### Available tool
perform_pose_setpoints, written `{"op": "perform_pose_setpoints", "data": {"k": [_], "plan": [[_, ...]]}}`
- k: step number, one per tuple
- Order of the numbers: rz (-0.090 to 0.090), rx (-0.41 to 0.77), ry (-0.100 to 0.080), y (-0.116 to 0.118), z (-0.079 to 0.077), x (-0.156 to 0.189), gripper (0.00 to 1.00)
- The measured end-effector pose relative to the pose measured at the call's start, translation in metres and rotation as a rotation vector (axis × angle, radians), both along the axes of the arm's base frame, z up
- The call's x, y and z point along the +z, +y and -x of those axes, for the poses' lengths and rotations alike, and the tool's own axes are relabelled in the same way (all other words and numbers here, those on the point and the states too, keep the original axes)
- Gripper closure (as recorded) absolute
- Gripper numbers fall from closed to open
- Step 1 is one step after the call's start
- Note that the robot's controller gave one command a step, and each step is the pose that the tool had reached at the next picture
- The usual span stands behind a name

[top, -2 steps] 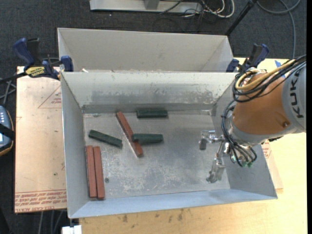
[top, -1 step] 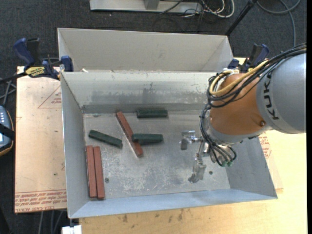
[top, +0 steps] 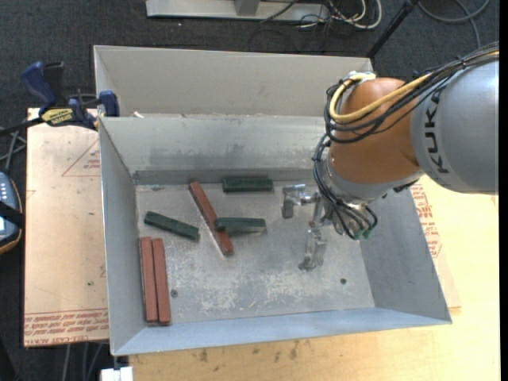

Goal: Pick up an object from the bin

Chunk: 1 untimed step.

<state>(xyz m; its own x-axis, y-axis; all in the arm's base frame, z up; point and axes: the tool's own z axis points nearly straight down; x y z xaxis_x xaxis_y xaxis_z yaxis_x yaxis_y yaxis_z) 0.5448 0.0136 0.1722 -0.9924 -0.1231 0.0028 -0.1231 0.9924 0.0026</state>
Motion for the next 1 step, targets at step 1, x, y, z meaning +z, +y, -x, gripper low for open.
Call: {"op": "perform_pose_setpoints", "data": {"k": [1], "plan": [[0.001, 0.016, -0.017, 0.0150, -0.0052, 0.0040, 0.00]]}}
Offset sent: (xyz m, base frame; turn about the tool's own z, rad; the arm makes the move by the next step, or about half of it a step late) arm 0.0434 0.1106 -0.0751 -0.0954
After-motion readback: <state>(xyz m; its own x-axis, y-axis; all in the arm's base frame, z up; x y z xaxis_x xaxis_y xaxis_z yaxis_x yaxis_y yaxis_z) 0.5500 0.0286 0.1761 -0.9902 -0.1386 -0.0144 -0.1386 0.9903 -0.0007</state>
